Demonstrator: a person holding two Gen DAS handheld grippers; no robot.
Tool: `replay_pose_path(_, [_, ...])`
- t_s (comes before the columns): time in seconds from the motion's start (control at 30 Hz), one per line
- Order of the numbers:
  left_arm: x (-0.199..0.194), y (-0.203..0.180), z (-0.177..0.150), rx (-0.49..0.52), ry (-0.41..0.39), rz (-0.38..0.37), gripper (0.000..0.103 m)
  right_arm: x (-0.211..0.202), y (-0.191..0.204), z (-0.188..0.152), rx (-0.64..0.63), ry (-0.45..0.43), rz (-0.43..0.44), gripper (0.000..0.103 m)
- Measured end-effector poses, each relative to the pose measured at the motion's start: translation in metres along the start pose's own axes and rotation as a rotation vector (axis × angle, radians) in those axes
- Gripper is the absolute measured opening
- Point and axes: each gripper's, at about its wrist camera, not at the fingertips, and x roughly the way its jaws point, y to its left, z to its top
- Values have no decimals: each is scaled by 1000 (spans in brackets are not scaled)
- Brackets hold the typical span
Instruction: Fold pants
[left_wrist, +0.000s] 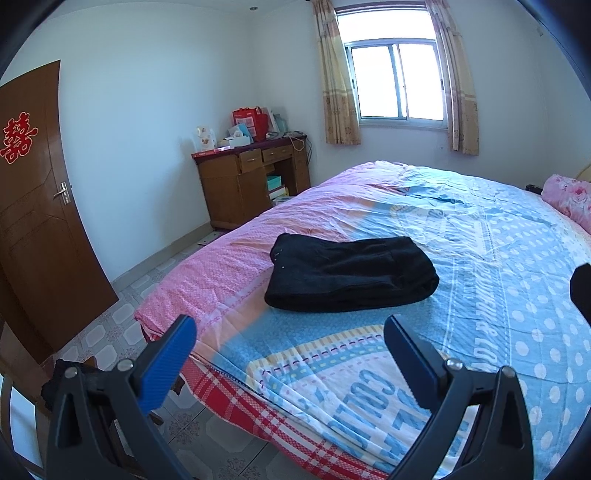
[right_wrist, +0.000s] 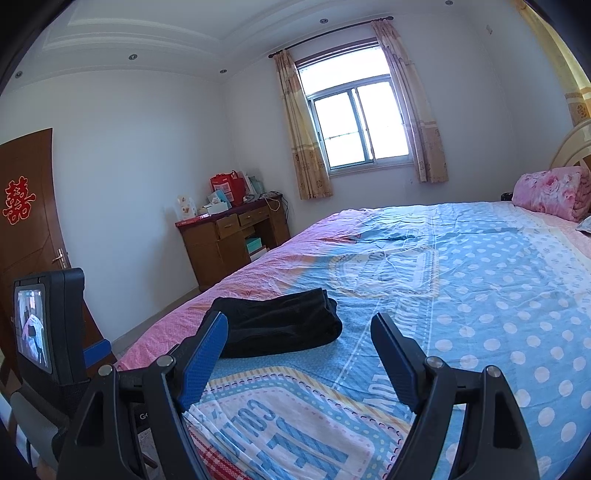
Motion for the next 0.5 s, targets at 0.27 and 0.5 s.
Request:
replay_pose_path(0.27, [2,0,-1,10,14,2,103,1,0,-1,1,6,1,81])
replay_pose_path(0.5, [3,1,-1,10,19,1,103,2,0,-2,1,11,1,81])
